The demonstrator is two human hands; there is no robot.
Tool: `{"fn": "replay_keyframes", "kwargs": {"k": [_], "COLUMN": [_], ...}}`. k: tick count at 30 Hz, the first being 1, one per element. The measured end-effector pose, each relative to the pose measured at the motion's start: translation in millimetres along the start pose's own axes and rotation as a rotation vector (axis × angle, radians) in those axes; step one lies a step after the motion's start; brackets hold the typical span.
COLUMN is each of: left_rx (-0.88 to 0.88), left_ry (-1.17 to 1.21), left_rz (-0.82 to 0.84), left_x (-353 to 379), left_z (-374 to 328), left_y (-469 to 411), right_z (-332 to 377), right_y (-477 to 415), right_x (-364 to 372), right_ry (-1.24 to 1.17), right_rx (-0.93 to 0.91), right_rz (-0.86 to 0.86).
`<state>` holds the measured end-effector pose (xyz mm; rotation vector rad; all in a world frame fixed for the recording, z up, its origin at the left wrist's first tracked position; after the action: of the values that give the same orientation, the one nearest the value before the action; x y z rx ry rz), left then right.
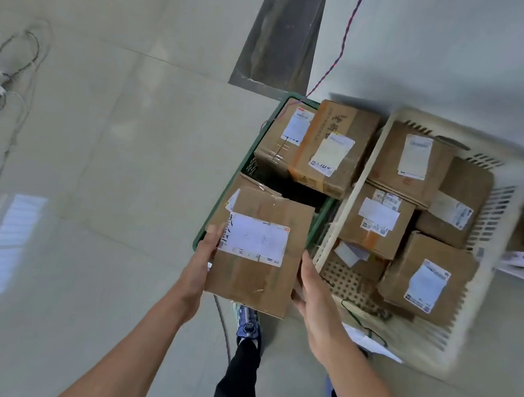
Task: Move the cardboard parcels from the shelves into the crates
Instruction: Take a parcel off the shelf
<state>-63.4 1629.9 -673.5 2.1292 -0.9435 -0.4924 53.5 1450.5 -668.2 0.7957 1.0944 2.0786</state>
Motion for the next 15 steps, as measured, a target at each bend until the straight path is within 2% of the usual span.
{"fn": "replay_keyframes", "kwargs": {"k": [8,15], "left_rx": [-0.068,-0.100], "left_ry": [-0.069,-0.047], "left_rz": [0.104,0.100], "left_x": [-46,-55], "left_z": [11,23], "left_y": [-125,-191], "right_z": [-22,-33], "right_y": [-133,-193], "right_x": [49,64], "right_ry": [-0.152,-0.182], "right_rx": [0.089,0.091], "right_rz": [-0.098,-0.140]}}
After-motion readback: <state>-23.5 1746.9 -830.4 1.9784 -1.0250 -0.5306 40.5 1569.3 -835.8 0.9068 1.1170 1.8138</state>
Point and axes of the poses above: each hand's wrist, its own y-axis away from the middle knuckle, its own x-axis out of the palm, z = x × y, the point moved 2 cm from there along -y, towards the middle knuckle, and after that the axes turned 4 degrees about x, right-handed, at the moved point
